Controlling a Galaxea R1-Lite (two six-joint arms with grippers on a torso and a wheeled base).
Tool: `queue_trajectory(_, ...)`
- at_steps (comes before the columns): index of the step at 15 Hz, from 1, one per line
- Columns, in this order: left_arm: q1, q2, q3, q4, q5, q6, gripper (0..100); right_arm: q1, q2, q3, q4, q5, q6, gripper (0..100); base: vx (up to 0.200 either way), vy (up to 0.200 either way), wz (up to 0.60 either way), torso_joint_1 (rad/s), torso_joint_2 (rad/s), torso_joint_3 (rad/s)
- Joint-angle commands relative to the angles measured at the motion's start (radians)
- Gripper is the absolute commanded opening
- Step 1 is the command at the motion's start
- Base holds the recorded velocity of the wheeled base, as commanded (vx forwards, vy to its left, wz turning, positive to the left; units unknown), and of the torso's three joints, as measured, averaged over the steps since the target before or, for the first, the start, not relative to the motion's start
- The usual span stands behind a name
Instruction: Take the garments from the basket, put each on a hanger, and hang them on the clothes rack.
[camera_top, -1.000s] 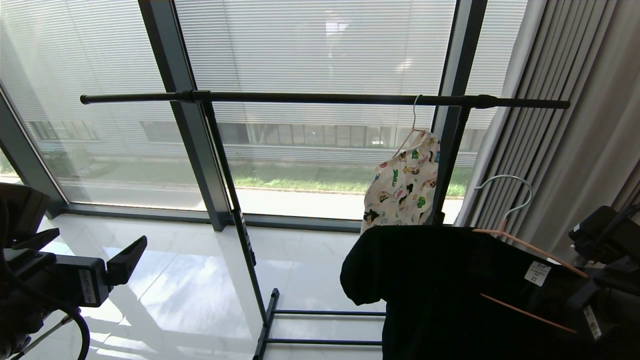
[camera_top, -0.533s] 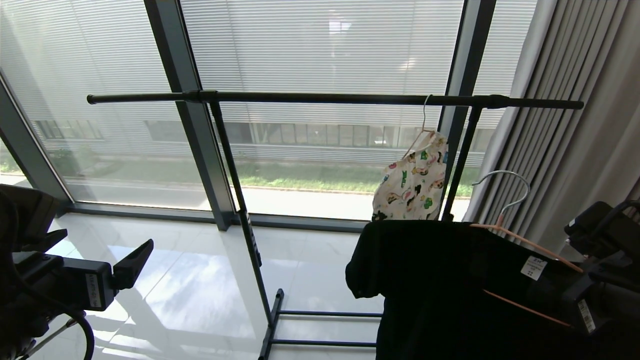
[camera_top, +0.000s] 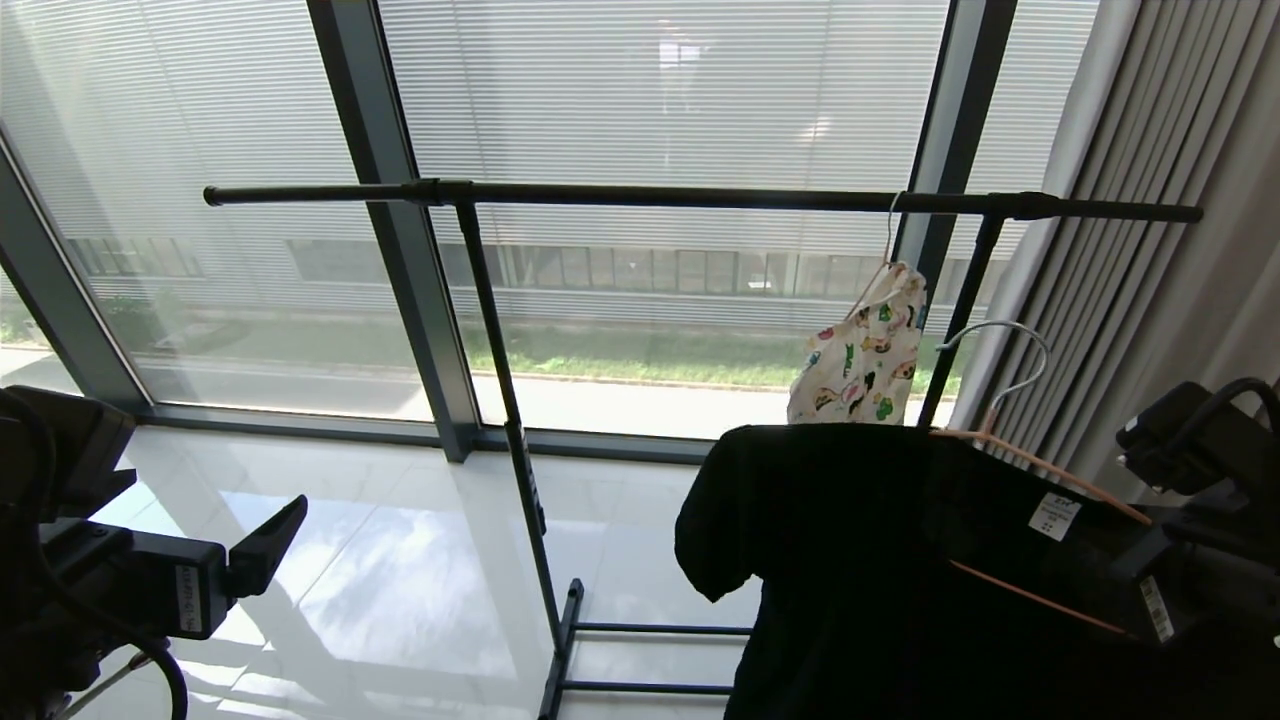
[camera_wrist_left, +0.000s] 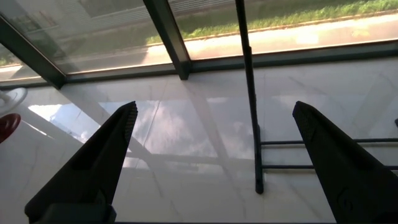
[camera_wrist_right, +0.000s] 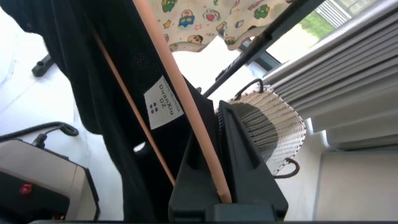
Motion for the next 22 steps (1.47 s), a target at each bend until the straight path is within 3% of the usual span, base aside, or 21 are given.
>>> queue_trajectory(1,-0.005,-0.003,0.013,-0.002,0.001,0.002,100,0.001,0.098,-0.067,-0.046,-0.021,0.0,0,0.0,0.0,0.0,0.0,0.0,0.0)
queue_trajectory(4,-0.01,-0.006,0.012,-0.002,0.001,0.004,100,0.011,0.19,-0.158,-0.088,-0.036,0.0,0,0.0,0.0,0.0,0.0,0.0,0.0)
queue_trajectory(7,-0.025,-0.006,0.012,-0.002,0.001,0.002,100,0.049,0.219,-0.19,-0.088,-0.038,0.0,0,0.2,0.0,0.0,-0.006,0.0,0.001)
queue_trajectory(19,-0.026,-0.008,0.015,-0.002,0.001,0.004,100,0.08,0.213,-0.179,-0.086,-0.042,0.002,0,0.2,0.0,0.0,0.005,0.0,0.003)
queue_trajectory(22,-0.026,-0.015,0.021,-0.002,0.001,0.002,100,0.083,0.178,-0.156,-0.077,-0.042,0.0,0,0.0,0.0,0.0,0.0,0.0,0.0)
